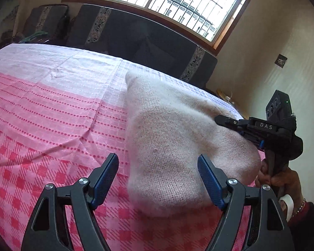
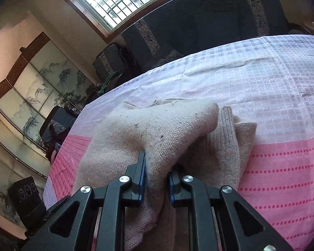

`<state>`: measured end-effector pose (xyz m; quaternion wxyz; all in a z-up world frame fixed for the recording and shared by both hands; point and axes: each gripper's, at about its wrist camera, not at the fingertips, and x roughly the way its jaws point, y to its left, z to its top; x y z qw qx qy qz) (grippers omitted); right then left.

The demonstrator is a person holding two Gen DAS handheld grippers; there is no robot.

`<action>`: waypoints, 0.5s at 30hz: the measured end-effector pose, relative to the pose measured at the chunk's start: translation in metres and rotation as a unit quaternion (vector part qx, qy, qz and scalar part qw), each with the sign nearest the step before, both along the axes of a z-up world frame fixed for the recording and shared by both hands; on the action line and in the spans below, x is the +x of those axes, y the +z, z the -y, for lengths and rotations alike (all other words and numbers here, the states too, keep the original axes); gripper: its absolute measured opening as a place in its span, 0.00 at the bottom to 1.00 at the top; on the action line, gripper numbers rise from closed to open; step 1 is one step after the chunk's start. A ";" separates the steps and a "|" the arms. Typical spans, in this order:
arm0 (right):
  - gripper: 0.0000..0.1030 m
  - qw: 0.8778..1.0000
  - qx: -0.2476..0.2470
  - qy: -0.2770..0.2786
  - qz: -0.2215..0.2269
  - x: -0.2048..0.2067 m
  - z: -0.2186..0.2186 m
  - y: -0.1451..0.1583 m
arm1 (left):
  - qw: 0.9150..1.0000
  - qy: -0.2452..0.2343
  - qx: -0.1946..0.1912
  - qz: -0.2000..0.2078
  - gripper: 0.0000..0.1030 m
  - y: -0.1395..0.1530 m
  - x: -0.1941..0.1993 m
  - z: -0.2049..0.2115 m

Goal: Fold small clothes
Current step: 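Fold the held side over the sweater bundle with the right gripper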

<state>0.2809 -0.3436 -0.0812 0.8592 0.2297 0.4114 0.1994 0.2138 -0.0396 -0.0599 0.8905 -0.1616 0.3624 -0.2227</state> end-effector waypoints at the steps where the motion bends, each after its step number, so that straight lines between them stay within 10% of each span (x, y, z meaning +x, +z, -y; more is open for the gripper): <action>1: 0.15 1.000 -0.002 -0.004 0.000 0.001 0.007 0.003 | 1.000 -0.003 -0.004 0.007 0.83 0.006 0.001 0.001; 11: 0.15 0.999 0.024 -0.024 -0.027 0.000 0.039 -0.024 | 0.997 -0.031 0.058 0.029 0.84 -0.004 0.022 0.036; 15: 0.20 0.998 0.046 -0.025 -0.025 0.000 0.044 -0.026 | 0.998 -0.041 0.054 -0.021 0.84 -0.023 0.033 0.035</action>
